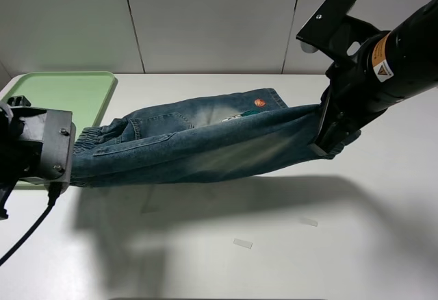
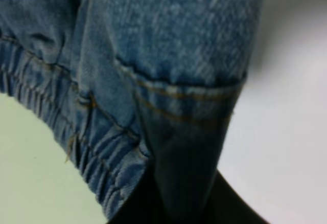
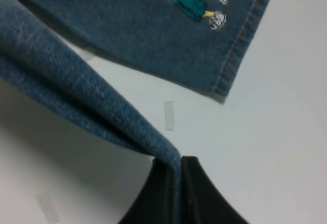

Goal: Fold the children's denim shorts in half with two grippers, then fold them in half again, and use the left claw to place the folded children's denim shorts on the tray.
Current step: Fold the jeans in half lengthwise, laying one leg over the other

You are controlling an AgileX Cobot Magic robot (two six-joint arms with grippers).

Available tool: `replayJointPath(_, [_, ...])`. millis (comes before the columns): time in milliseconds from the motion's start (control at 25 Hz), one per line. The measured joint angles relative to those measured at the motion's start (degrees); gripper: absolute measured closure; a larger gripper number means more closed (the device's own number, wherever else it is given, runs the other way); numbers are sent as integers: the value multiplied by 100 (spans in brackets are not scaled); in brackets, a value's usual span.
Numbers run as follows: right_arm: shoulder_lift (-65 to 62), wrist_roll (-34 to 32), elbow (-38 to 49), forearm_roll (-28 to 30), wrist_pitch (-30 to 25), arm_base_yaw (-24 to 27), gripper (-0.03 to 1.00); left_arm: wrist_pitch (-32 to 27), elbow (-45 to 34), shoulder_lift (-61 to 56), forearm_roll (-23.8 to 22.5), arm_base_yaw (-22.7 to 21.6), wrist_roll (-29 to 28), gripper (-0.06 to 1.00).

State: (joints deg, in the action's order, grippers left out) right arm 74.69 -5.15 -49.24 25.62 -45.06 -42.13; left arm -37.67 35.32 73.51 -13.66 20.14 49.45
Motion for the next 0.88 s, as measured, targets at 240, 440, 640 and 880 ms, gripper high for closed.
replayJointPath(240, [0,0,0,53,11,0,99,99,0,-118,-161,0,-71,85])
replayJointPath(440, [0,0,0,166,194,33,99,517,-1,-118,-728,0,-626,85])
replayJointPath(640, [4,114,0,151,560,449,99,823,-1,-118,-1001,0,-1003,85])
replayJointPath(880, [62,132,0,145,764,552,99,1099,-1,98,-1189,0,-1215,85])
